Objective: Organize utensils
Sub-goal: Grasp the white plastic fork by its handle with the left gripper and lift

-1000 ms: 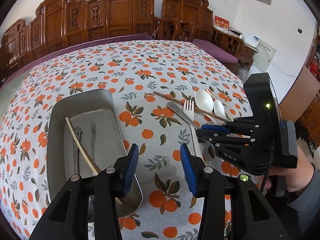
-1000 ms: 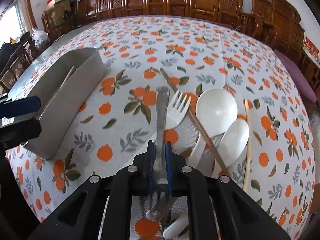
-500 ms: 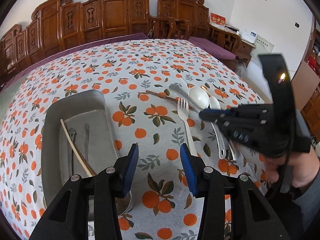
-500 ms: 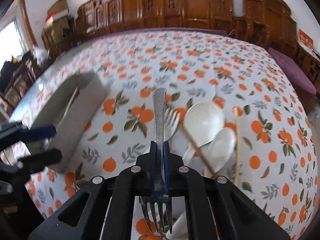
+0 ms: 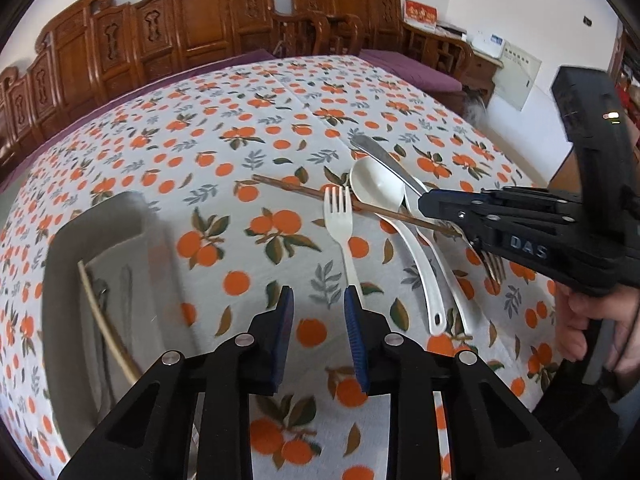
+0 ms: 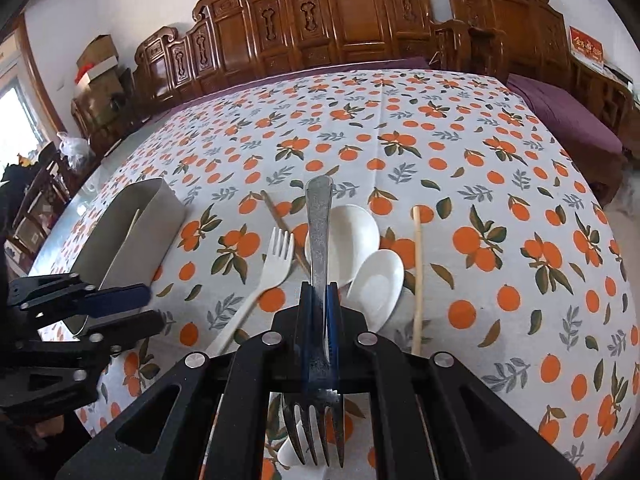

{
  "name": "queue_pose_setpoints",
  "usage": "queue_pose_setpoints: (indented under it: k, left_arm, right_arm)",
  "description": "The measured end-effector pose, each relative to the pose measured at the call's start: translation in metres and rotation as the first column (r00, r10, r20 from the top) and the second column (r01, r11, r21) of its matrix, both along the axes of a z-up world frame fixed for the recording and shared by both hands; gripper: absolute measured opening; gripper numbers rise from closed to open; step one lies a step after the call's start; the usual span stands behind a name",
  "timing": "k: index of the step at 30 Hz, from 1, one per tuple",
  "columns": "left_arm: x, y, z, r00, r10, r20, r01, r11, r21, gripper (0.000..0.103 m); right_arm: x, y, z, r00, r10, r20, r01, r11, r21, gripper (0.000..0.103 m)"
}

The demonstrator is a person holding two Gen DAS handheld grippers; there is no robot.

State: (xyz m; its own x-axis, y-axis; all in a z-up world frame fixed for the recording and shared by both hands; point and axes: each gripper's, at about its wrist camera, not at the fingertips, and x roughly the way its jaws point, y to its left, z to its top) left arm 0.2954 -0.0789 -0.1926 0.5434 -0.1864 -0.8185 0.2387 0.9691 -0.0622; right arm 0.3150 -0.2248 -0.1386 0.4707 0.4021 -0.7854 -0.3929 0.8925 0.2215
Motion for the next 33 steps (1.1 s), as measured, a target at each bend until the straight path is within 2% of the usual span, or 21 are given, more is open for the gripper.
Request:
queue_pose_setpoints:
  k: [9,12,14,21,24,33]
  left_arm:
    - [0.034,-0.026,-0.025,0.999,-0.025,-0.046,0.025,1.0,0.003,0.022]
    - [0.039,-0.027,-0.033,0.998,-0.022,-0.064,0.021,1.0,-0.006,0.017]
    - [0.04,-0.029,-0.035,0.997,-0.025,-0.067,0.025,1.0,-0.001,0.017]
    - [0.043,-0.025,-0.037,0.997,-0.016,-0.071,0.016,1.0,-0.006,0.016]
    - [0.04,-0.025,-0.038,0.998,-0.019,-0.066,0.02,1.0,0.011,0.006]
    - [0.032,-0.013,-0.03,0.998,-0.017,-0.063,0.016,1.0,-0.013,0.006]
  right_arm:
    - [0.002,-0.005,-0.001,1.0,-0.012,0.001,0.012,1.0,0.005,0.008]
    - [0.003,-0.004,-0.002,1.0,-0.01,-0.002,0.01,1.0,0.001,0.008]
    - [0.003,-0.003,-0.003,1.0,-0.008,-0.006,0.008,1.0,-0.006,0.008]
    - [0.003,0.006,-0.004,1.0,-0.004,-0.005,0.004,1.0,-0.019,0.008]
    - [0.003,0.01,-0.005,1.0,-0.002,-0.005,0.002,1.0,-0.022,0.008]
    - [0.003,0.014,-0.007,1.0,0.002,-0.007,-0.002,1.0,-0.022,0.008]
